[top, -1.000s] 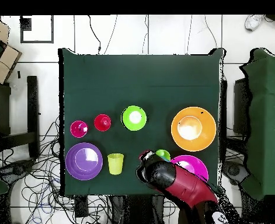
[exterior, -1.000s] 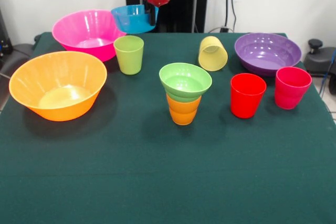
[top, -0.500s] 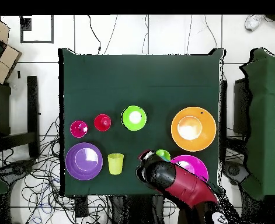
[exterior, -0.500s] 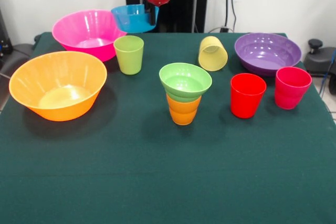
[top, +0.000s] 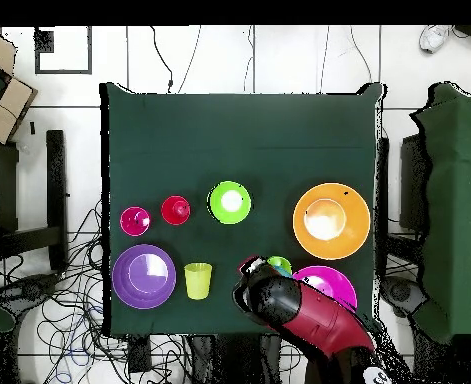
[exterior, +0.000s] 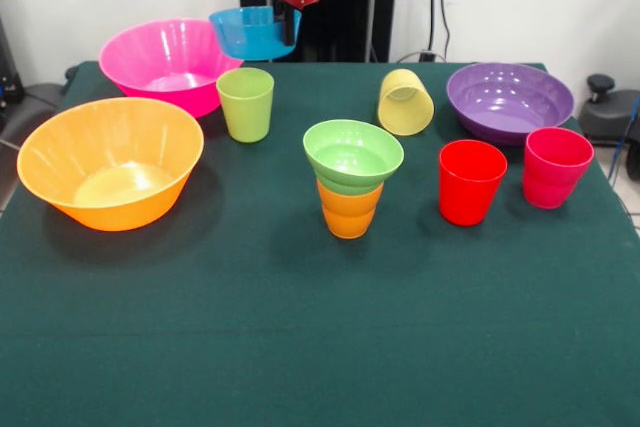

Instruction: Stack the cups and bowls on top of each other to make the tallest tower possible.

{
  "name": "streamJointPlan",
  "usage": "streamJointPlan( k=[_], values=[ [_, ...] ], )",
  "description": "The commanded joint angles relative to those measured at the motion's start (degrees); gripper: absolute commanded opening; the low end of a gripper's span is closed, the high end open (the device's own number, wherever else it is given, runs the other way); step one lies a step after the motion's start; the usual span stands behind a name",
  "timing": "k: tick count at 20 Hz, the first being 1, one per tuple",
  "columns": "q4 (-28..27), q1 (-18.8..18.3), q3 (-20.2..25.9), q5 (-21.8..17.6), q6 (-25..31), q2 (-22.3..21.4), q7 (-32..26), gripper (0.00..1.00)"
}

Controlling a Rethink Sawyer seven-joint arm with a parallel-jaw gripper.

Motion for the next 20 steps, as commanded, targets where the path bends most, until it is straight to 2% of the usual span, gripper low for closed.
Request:
streamJointPlan(
  k=[1, 4, 8, 9, 10, 11, 16, 17, 20],
  values=[
    [1.3, 0.4, 2.7, -2.2, 2.7, -0.4, 2.9, 0.00],
    [0.4, 0.3, 2.3, -2.4, 3.1, -0.1, 2.6, 0.00],
    [0.3, 2.2, 2.2, -1.9, 3.6, -0.7, 3.7, 0.00],
    [-1.9, 0.4, 2.1, -2.3, 3.8, 1.2, 2.4, 0.00],
    [-2.2, 0.3, 2.2, -2.2, 3.7, 1.6, 2.3, 0.00],
    [-1.9, 1.9, 2.3, -1.6, 4.3, 0.4, 3.4, 0.00],
    [-1.6, 2.1, 2.6, -1.5, 3.9, 0.9, 3.5, 0.00],
    [-1.2, 1.8, 2.5, -1.5, 4.3, -0.1, 3.3, 0.00],
    [2.5, 2.6, 2.6, -1.6, 2.0, -1.6, 4.5, 0.00]
  ],
)
